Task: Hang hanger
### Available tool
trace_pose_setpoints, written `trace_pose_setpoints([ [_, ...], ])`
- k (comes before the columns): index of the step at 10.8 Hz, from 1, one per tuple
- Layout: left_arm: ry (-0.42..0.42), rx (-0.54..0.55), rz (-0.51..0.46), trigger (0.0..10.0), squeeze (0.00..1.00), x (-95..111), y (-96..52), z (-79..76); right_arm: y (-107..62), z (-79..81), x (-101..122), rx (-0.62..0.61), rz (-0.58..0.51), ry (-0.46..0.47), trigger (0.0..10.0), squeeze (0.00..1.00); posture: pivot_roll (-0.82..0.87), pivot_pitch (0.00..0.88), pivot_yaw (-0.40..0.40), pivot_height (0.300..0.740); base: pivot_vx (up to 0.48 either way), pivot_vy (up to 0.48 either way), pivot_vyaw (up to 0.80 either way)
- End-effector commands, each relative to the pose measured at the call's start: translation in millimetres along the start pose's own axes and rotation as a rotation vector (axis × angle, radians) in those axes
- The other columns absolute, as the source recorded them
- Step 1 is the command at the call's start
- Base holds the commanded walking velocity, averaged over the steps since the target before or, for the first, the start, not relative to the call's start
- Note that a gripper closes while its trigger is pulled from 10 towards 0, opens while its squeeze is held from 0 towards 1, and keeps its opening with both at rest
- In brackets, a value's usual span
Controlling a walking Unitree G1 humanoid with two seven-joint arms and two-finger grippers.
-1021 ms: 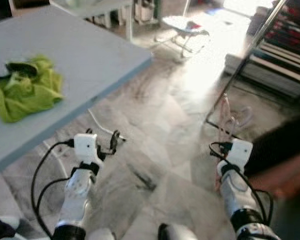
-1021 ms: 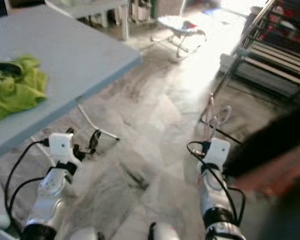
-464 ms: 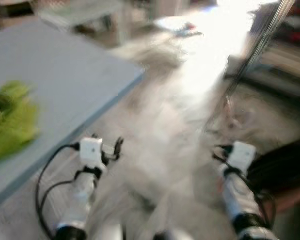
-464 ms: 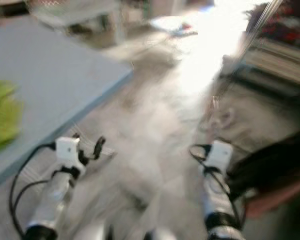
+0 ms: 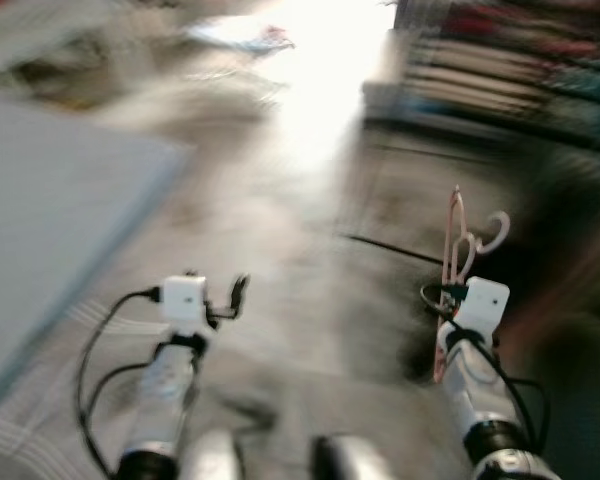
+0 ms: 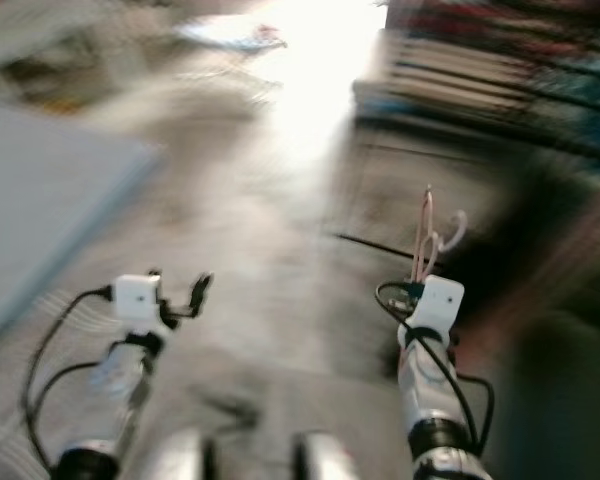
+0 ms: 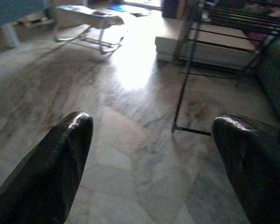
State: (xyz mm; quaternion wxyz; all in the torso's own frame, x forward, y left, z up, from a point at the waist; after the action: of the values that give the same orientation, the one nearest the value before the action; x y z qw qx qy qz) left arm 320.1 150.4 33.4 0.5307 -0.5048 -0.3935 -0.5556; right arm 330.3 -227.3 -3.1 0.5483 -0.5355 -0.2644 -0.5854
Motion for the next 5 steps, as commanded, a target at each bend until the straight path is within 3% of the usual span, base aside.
trace_pose_setpoints([
  [1, -0.012, 0.016, 0.016, 10.0, 0.0, -3.1, -0.6, 4.1, -1.9, -0.6, -1.5, 0.001, 0.004, -0.007, 10.0, 0.0, 0.06, 0.093, -0.057, 0.74, 0.0, 0.0, -0.8],
  [2, -0.017, 0.019, 0.015, 10.0, 0.0, -2.7, -0.2, 5.3, -2.4, -1.9, -1.6, -0.001, 0.003, -0.009, 10.0, 0.0, 0.06, 0.093, -0.056, 0.74, 0.0, 0.0, -0.8],
  [3, -0.023, 0.001, 0.002, 10.0, 0.0, 0.0, 0.8, 4.2, -2.1, -3.5, -0.5, -0.005, 0.0, -0.01, 10.0, 0.0, 0.06, 0.093, -0.053, 0.74, 0.307, 0.368, -0.8],
  [5, -0.013, -0.004, -0.005, 10.0, 0.0, 2.5, 2.4, 6.2, 0.2, -4.0, 3.8, -0.006, -0.012, -0.003, 10.0, 0.0, 0.06, 0.095, -0.045, 0.74, 0.317, 0.362, 0.0],
])
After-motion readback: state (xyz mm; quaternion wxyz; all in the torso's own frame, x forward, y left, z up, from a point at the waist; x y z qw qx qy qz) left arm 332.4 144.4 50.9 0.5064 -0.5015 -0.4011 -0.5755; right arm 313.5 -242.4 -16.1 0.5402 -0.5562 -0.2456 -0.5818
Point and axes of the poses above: a point about 5 cm out from each wrist's last joint towards the gripper, its own y axis pointing out of the wrist towards the gripper, its own x axis along the axis of the wrist's last joint, z = x × y, the point moved 6 cm from there along y, pointing out of the wrist towards the gripper, and after that the axes turned 13 degrees about y, right-handed, at the moved point
